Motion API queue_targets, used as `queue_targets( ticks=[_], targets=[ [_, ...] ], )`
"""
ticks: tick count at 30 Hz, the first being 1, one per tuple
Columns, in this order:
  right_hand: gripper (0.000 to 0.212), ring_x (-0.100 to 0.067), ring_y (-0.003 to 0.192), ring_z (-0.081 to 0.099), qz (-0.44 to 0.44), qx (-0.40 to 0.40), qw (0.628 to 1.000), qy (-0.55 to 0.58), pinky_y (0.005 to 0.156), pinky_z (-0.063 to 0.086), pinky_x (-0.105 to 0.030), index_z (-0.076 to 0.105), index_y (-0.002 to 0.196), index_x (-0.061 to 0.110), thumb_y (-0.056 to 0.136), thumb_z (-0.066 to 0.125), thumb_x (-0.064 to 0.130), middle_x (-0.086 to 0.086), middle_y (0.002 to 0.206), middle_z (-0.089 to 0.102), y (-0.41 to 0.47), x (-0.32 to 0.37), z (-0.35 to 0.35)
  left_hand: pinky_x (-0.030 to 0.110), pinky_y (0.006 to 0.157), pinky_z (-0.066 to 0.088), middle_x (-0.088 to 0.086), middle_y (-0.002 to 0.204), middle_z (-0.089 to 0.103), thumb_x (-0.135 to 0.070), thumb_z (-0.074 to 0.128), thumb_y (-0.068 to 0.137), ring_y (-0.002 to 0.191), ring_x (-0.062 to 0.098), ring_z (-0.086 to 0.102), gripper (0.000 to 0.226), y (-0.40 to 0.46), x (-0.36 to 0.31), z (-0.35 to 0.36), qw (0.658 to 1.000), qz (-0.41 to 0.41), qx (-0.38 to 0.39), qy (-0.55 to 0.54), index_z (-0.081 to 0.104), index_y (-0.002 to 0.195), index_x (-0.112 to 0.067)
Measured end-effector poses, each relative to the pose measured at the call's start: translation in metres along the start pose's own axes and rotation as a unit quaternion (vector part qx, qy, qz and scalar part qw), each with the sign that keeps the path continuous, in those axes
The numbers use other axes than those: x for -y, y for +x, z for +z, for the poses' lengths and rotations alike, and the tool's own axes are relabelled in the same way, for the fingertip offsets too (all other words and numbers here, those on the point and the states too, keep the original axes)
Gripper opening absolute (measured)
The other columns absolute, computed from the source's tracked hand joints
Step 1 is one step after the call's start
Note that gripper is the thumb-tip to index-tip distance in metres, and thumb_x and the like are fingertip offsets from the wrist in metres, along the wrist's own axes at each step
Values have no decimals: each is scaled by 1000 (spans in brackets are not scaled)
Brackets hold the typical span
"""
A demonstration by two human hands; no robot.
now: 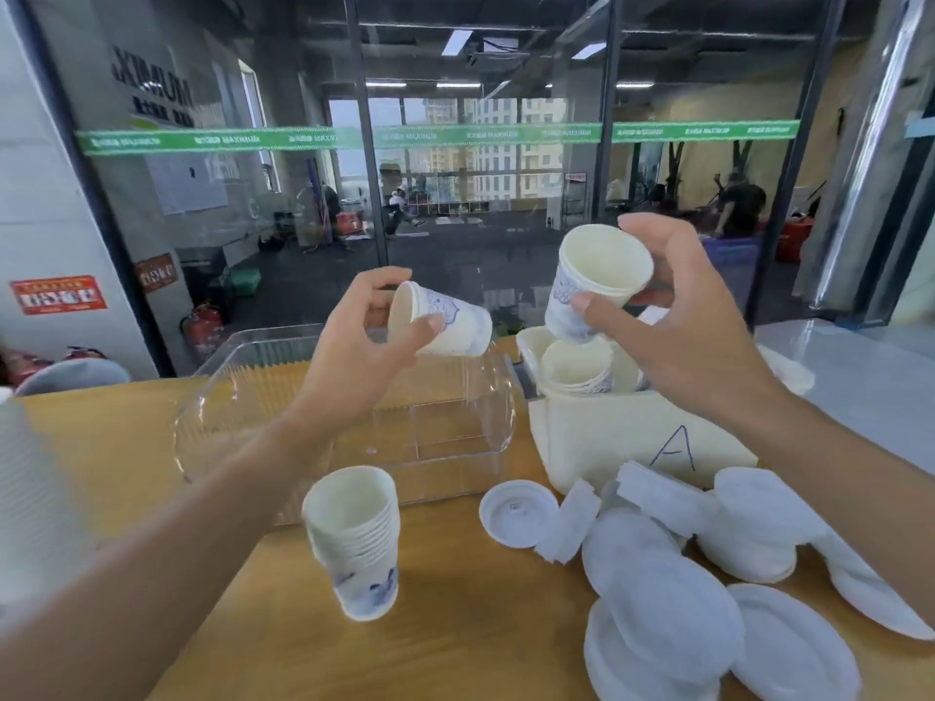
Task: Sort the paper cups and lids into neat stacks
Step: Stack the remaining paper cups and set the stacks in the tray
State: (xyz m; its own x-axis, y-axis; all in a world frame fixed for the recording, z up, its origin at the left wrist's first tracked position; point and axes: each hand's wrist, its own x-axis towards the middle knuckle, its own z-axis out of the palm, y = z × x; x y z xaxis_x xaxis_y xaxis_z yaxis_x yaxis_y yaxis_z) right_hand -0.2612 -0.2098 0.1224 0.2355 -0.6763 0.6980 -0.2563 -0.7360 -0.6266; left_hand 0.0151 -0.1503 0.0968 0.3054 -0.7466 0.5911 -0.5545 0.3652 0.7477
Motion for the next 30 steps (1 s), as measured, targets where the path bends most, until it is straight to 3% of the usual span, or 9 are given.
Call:
queue_targets(
  ticks=[5,9,15,17,20,22,25,30],
  targets=[
    [63,-4,116,62,-23,60,997,48,96,52,-23,40,138,40,89,80,37,18,130,61,-26,31,49,20,82,56,-7,117,68,-35,80,89,104,3,67,57,-47,9,-45,998,-29,-35,-31,53,138,-28],
    [63,-2,116,61,-27,86,993,81,92,51,-16,41,138,38,88,79,39,16,129,62,-45,46,80,12,84,51,-8,117,68,-30,81,88,105,-2,65,59,-79,12,-62,998,-24,-47,-35,53,139,-23],
    [58,-5,118,62,-21,71,988,137,90,52,-21,44,139,34,91,77,39,12,133,62,-63,58,107,28,81,60,-5,115,74,-34,82,81,107,12,71,66,-109,10,-74,991,-16,-87,-105,53,138,-20],
    [57,-5,117,63,-21,56,987,151,88,52,-19,45,139,33,92,76,36,13,133,62,-66,63,111,33,83,61,-12,116,74,-34,85,82,106,11,71,65,-116,11,-74,992,-11,-78,-100,53,138,-21],
    [57,-4,115,64,-21,48,984,170,86,51,-16,45,139,30,92,77,34,12,133,63,-68,69,117,26,85,58,-31,118,66,-38,85,77,110,0,66,72,-124,17,-69,997,-5,-48,-65,56,139,-16],
    [58,-4,113,64,-25,50,984,169,85,51,-16,46,141,28,92,77,33,14,131,63,-69,71,121,27,90,56,-24,122,64,-39,88,75,114,7,66,76,-130,25,-65,998,-12,-28,-63,54,141,-23],
    [58,-5,111,64,-25,48,985,166,86,52,-19,47,142,25,93,76,33,14,128,64,-70,69,126,19,91,52,-20,125,64,-40,88,72,115,4,64,82,-135,31,-60,998,-20,-9,-64,51,144,-28],
    [55,0,103,63,-33,-4,981,194,84,51,-18,47,141,21,94,72,34,15,124,61,-76,73,134,24,96,52,-23,122,64,-45,85,73,116,5,64,86,-140,36,-57,998,-28,16,-52,44,148,-32]
  ],
)
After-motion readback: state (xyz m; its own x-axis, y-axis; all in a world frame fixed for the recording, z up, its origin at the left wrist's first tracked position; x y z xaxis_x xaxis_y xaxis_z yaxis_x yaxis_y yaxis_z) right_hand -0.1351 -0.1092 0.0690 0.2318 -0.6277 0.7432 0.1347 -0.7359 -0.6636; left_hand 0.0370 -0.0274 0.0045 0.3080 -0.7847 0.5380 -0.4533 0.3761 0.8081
